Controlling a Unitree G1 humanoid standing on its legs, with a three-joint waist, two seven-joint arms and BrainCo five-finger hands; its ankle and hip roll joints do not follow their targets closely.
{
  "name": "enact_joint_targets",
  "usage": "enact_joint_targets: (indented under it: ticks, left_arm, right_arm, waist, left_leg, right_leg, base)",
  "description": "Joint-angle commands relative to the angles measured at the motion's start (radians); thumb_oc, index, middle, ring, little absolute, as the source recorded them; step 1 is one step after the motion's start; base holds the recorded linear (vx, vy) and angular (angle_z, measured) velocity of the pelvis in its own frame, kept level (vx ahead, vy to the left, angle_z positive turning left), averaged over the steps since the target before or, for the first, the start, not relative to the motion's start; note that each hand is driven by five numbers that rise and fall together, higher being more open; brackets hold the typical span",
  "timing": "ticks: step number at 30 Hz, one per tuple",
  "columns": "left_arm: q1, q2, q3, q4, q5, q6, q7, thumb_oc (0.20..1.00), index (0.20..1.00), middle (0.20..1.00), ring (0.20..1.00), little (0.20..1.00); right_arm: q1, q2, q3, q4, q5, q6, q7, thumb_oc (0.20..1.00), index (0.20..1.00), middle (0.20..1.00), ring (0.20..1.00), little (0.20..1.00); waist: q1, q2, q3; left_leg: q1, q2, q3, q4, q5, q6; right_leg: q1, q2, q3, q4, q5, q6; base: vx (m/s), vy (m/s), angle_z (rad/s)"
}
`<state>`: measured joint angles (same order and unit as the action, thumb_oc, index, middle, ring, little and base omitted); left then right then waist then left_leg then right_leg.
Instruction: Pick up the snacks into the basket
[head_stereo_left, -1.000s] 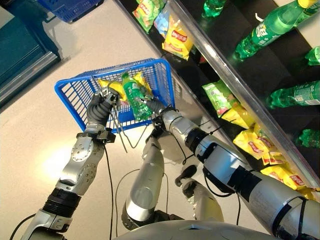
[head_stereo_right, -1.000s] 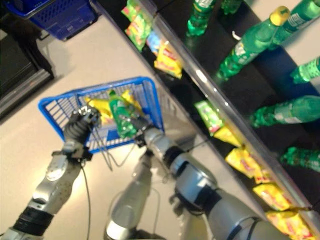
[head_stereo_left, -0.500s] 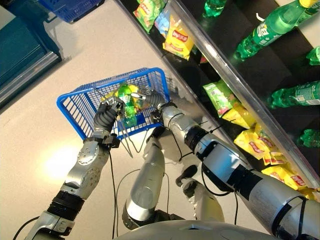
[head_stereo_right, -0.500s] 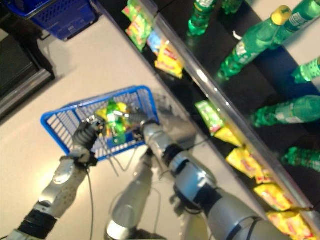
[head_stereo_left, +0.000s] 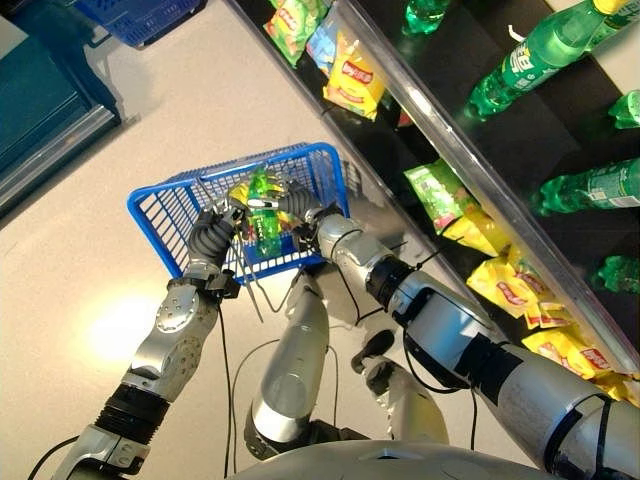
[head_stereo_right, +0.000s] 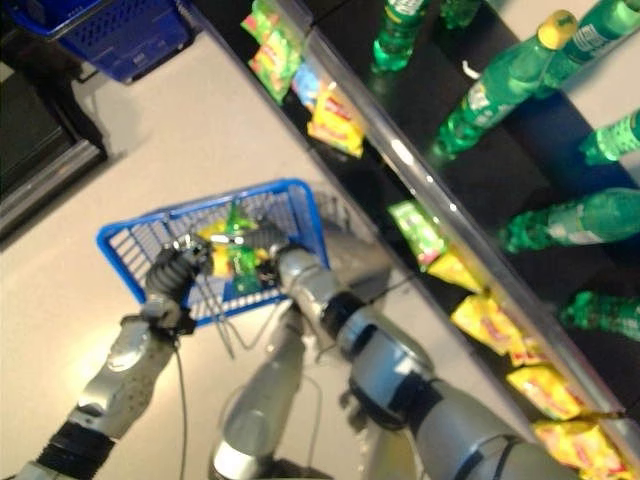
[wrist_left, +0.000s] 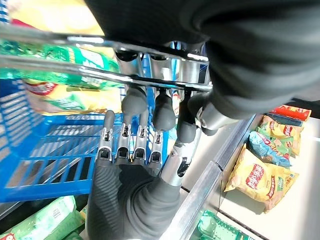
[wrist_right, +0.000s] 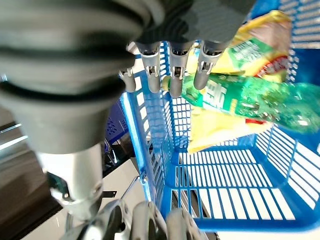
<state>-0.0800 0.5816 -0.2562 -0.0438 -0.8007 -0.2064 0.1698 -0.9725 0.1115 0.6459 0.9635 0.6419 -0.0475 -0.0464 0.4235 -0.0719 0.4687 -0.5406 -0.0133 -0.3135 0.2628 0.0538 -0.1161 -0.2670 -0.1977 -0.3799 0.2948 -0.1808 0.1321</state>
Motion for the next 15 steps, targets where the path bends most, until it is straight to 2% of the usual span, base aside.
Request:
enact_joint_targets:
  ticks: [1, 5, 7, 8, 9, 11, 12, 13, 15]
  left_arm:
    - [-0.064, 0.007, 0.105, -0.18, 0.042, -0.145, -0.028, 0.2, 0.2, 0.2, 0.2, 0.2]
    - [-0.044, -0.002, 0.143, -0.129, 0.069, -0.138, -0.014, 0.2, 0.2, 0.2, 0.2, 0.2]
    - [-0.028, -0.013, 0.166, -0.09, 0.079, -0.134, -0.007, 0.2, 0.2, 0.2, 0.2, 0.2]
    - [-0.017, -0.028, 0.184, -0.046, 0.085, -0.129, 0.001, 0.2, 0.2, 0.2, 0.2, 0.2]
    - [-0.017, -0.029, 0.183, -0.045, 0.085, -0.129, 0.001, 0.2, 0.2, 0.2, 0.2, 0.2]
    - [-0.003, -0.052, 0.207, -0.001, 0.088, -0.127, 0.013, 0.2, 0.2, 0.2, 0.2, 0.2]
    - [0.012, -0.071, 0.229, 0.058, 0.099, -0.119, 0.014, 0.2, 0.2, 0.2, 0.2, 0.2]
    - [0.012, -0.071, 0.229, 0.058, 0.099, -0.119, 0.014, 0.2, 0.2, 0.2, 0.2, 0.2]
    - [0.026, -0.098, 0.255, 0.151, 0.107, -0.108, 0.012, 0.2, 0.2, 0.2, 0.2, 0.2]
  right_arm:
    - [-0.029, 0.061, 0.006, -0.086, 0.035, -0.057, 0.022, 1.0, 1.0, 1.0, 1.0, 1.0]
    - [0.071, -0.048, 0.033, -0.278, 0.045, -0.061, 0.042, 1.0, 1.0, 1.0, 1.0, 1.0]
    - [0.134, -0.127, 0.031, -0.39, 0.051, -0.065, 0.055, 1.0, 1.0, 1.0, 1.0, 1.0]
    - [0.193, -0.204, 0.019, -0.49, 0.06, -0.07, 0.078, 1.0, 1.0, 1.0, 1.0, 1.0]
    - [0.195, -0.206, 0.02, -0.492, 0.06, -0.069, 0.078, 1.0, 1.0, 1.0, 1.0, 1.0]
    - [0.267, -0.256, 0.005, -0.569, 0.056, -0.074, 0.094, 1.0, 1.0, 1.0, 1.0, 1.0]
    - [0.341, -0.309, -0.022, -0.649, 0.062, -0.078, 0.12, 1.0, 1.0, 1.0, 1.0, 1.0]
    - [0.341, -0.309, -0.022, -0.649, 0.062, -0.078, 0.12, 1.0, 1.0, 1.0, 1.0, 1.0]
    - [0.437, -0.374, -0.076, -0.711, 0.066, -0.083, 0.162, 1.0, 1.0, 1.0, 1.0, 1.0]
  waist:
    - [-0.011, -0.003, 0.018]
    - [-0.037, -0.026, 0.02]
    - [-0.051, -0.036, 0.021]
    - [-0.068, -0.047, 0.017]
    - [-0.068, -0.046, 0.017]
    - [-0.085, -0.052, 0.009]
    - [-0.104, -0.057, -0.002]
    - [-0.104, -0.057, -0.002]
    - [-0.132, -0.06, -0.026]
  left_leg:
    - [0.023, -0.063, 0.08, 0.029, -0.051, 0.104]
    - [0.04, -0.051, 0.096, 0.029, -0.053, 0.103]
    - [0.047, -0.046, 0.102, 0.03, -0.054, 0.103]
    - [0.055, -0.044, 0.111, 0.033, -0.056, 0.104]
    - [0.056, -0.043, 0.112, 0.033, -0.056, 0.105]
    - [0.068, -0.039, 0.119, 0.034, -0.059, 0.105]
    - [0.082, -0.036, 0.129, 0.034, -0.061, 0.106]
    - [0.082, -0.036, 0.129, 0.034, -0.061, 0.106]
    - [0.113, -0.03, 0.14, 0.027, -0.063, 0.105]
  right_leg:
    - [-0.026, -0.015, 0.025, -0.053, 0.203, 0.009]
    - [-0.024, -0.014, 0.04, -0.048, 0.205, 0.009]
    - [-0.022, -0.014, 0.046, -0.046, 0.207, 0.008]
    - [-0.02, -0.015, 0.052, -0.042, 0.207, 0.007]
    - [-0.019, -0.015, 0.052, -0.042, 0.207, 0.007]
    - [-0.015, -0.015, 0.058, -0.04, 0.206, 0.005]
    - [-0.007, -0.016, 0.065, -0.039, 0.205, 0.005]
    - [-0.007, -0.016, 0.065, -0.039, 0.205, 0.005]
    - [0.012, -0.015, 0.073, -0.043, 0.202, 0.005]
  base:
    - [-0.02, -0.005, -0.1]
    - [-0.03, 0.0, -0.07]
    - [-0.04, -0.013, -0.2]
    - [-0.03, -0.007, -0.26]
    - [-0.03, 0.002, -0.18]
    - [-0.01, 0.0, -0.22]
    - [0.0, -0.002, -0.28]
    - [0.01, -0.002, -0.3]
    - [0.03, -0.004, -0.19]
